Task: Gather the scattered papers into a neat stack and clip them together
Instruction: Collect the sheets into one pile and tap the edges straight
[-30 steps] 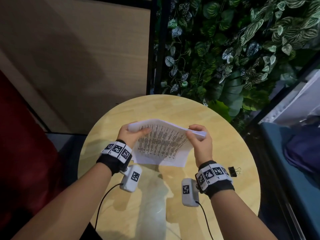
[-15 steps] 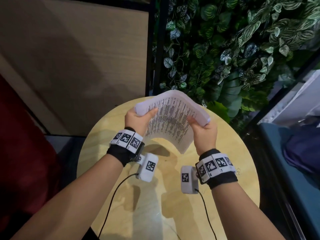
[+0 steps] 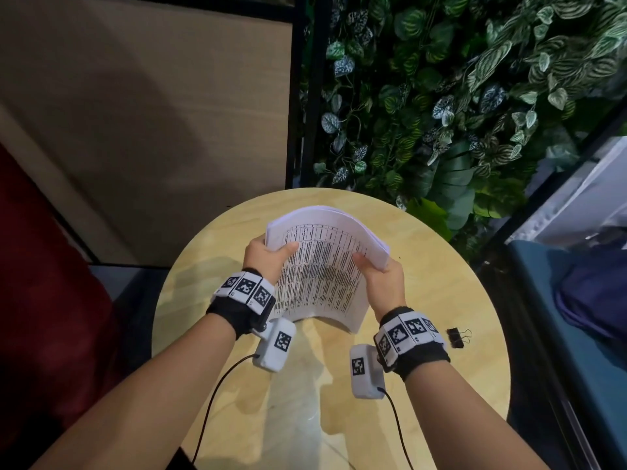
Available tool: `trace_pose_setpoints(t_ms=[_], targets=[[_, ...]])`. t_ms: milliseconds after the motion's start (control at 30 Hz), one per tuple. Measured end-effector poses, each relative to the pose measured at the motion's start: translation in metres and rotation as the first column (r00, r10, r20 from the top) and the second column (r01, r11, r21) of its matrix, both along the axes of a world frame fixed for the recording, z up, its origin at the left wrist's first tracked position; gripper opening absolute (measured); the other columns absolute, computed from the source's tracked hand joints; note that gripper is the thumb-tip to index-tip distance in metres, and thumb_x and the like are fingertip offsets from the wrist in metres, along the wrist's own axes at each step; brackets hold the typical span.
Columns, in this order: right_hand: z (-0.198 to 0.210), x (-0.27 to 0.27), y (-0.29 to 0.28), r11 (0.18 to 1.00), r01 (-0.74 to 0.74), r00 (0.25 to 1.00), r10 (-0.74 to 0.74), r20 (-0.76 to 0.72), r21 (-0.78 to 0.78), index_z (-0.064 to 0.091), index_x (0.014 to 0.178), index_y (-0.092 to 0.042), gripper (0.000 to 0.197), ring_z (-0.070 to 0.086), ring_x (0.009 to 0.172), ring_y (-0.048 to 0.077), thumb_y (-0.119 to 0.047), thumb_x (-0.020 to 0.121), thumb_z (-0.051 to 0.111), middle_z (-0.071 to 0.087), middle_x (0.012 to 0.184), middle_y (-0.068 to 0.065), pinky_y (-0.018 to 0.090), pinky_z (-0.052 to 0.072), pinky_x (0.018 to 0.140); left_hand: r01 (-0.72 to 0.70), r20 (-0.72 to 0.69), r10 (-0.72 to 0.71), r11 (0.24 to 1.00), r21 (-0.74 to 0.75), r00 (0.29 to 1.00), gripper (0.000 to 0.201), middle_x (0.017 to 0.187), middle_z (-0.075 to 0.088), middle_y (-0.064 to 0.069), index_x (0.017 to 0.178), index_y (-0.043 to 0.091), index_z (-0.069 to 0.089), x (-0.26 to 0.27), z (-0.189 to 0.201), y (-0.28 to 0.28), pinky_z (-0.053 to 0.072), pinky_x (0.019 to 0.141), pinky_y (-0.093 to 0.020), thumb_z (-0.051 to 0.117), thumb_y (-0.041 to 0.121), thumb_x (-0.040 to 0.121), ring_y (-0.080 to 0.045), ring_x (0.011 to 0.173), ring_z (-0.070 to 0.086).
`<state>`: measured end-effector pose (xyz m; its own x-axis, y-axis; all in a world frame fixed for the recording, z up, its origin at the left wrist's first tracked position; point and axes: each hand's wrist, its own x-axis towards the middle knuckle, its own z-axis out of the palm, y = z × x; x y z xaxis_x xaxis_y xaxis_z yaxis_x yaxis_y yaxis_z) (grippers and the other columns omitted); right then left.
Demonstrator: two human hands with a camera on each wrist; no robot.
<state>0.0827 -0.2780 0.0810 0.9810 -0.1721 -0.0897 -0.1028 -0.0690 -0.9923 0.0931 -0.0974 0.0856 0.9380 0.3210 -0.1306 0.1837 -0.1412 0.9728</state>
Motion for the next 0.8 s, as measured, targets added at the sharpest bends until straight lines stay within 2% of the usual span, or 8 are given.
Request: trace_pose_setpoints(t_ms=[100,200,267,367,467,567,667,800], targets=[[-0.005,-0.003,-0.002,1.0,0.007,1.0,-0.007,-0.024,0.013,0.066,0.078,-0.024,0.018,0.061,0.087,0.026,-0.008,0.087,0.062,0.067,0.084,0.003,0.053,0.049,0.091,0.003,-0.038,-0.003,1.0,-0.015,0.999,0.012,0.073,0.059,0.0,0.091,0.007,0.064,-0.005,-0.005,0.001,0.042,0.074,-0.023,0.068,0.015,0.082,-0.02,0.074,0.059],[-0.005,-0.003,-0.004,0.999,-0.032,0.999,0.032,-0.004,-0.01,0.068,0.089,-0.02,0.011,0.064,0.093,0.027,-0.01,0.084,0.067,0.069,0.091,0.005,0.054,0.049,0.092,0.019,-0.04,-0.02,0.999,-0.033,0.999,0.022,0.07,0.059,0.002,0.096,0.002,0.066,-0.004,-0.009,0.004,0.043,0.07,-0.023,0.071,0.015,0.079,-0.02,0.078,0.058],[-0.002,-0.002,-0.007,0.999,-0.045,0.998,0.044,0.047,0.014,0.066,0.106,-0.017,0.029,0.066,0.099,0.024,-0.018,0.078,0.074,0.07,0.102,0.007,0.048,0.052,0.092,0.034,-0.041,-0.035,0.999,-0.021,0.999,0.018,0.067,0.057,0.005,0.09,0.007,0.064,-0.001,-0.007,0.008,0.042,0.064,-0.019,0.073,0.016,0.077,-0.019,0.077,0.056],[0.002,-0.002,-0.009,0.996,-0.008,0.988,-0.006,0.154,0.086,0.062,0.107,-0.04,0.047,0.063,0.106,0.024,-0.055,0.064,0.074,0.066,0.115,0.009,0.04,0.051,0.091,0.059,-0.048,-0.06,0.998,-0.013,0.997,0.017,0.071,0.059,0.005,0.075,0.016,0.06,0.003,-0.006,0.013,0.043,0.059,-0.017,0.077,0.018,0.072,-0.018,0.077,0.058],[0.006,-0.001,-0.009,0.982,0.039,0.983,-0.071,0.169,0.186,0.067,0.098,-0.024,0.067,0.063,0.092,0.021,-0.076,0.054,0.064,0.066,0.105,0.01,0.033,0.052,0.079,0.067,-0.069,-0.068,0.998,-0.013,0.995,0.022,0.075,0.062,0.002,0.07,0.02,0.058,0.004,-0.01,0.016,0.046,0.066,-0.02,0.08,0.019,0.068,-0.019,0.082,0.059],[0.009,0.003,-0.009,0.97,0.068,0.991,-0.092,0.094,0.232,0.065,0.082,-0.01,0.055,0.056,0.069,0.021,-0.061,0.063,0.065,0.059,0.075,0.009,0.028,0.044,0.064,0.09,-0.069,-0.092,0.996,-0.023,0.993,0.022,0.074,0.062,0.002,0.069,0.021,0.058,0.004,-0.007,0.018,0.043,0.06,-0.017,0.079,0.018,0.07,-0.018,0.078,0.059],[0.012,0.01,-0.012,0.978,0.098,0.988,-0.117,0.096,0.184,0.068,0.074,-0.017,0.031,0.055,0.073,0.018,-0.044,0.071,0.055,0.062,0.075,0.0,0.029,0.041,0.067,0.15,-0.083,-0.151,0.989,-0.017,0.985,0.021,0.072,0.061,0.007,0.069,0.023,0.058,0.003,-0.004,0.021,0.042,0.059,-0.016,0.079,0.019,0.071,-0.009,0.071,0.058],[0.011,0.014,-0.017,0.98,0.102,0.984,-0.125,0.131,0.171,0.07,0.083,-0.022,0.039,0.057,0.077,0.012,-0.052,0.061,0.059,0.067,0.078,-0.008,0.027,0.043,0.07,0.223,-0.146,-0.223,0.975,-0.016,0.964,0.023,0.087,0.067,0.0,0.083,0.02,0.065,0.004,-0.003,0.028,0.049,0.086,-0.032,0.081,0.019,0.067,-0.021,0.092,0.063]])
